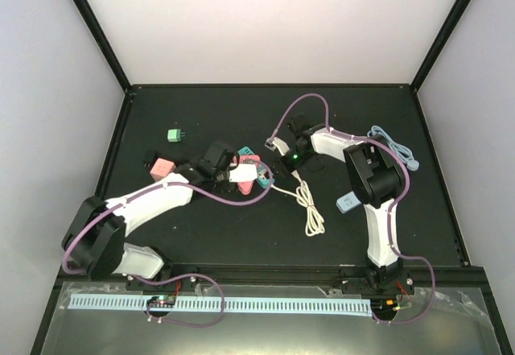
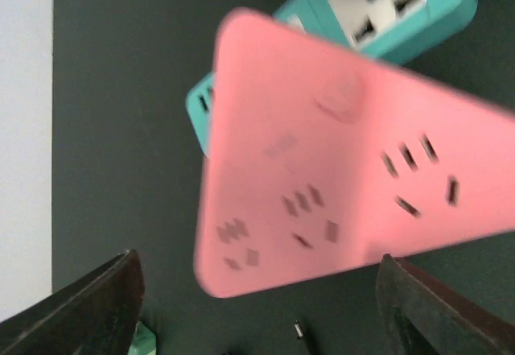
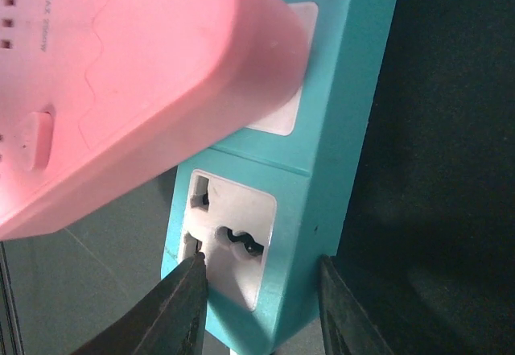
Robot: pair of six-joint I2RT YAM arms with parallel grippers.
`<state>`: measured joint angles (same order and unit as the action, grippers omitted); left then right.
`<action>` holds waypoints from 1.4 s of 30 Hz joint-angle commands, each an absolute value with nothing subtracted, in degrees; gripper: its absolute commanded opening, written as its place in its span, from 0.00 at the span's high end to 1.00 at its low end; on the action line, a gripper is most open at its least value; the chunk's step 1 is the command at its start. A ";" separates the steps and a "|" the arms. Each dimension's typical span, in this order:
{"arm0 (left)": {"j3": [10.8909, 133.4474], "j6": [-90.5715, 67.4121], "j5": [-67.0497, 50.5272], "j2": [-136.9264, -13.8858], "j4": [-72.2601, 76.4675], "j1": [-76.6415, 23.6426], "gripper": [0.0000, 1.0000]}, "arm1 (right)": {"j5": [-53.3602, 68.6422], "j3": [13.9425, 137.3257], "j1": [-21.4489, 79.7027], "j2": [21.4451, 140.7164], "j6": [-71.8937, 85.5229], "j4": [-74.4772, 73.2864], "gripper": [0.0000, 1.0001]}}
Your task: Pull the plug off the socket
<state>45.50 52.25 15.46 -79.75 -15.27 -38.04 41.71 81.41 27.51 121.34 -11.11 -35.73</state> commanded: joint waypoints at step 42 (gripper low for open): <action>33.76 -14.67 -46.53 -78.66 -4.35 -6.47 0.16 | 38.05 81.03 27.86 125.49 -10.97 -33.92 0.61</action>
<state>34.65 -10.66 -43.79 -77.08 -11.60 -7.05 42.57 81.52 27.49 121.93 -10.28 -34.92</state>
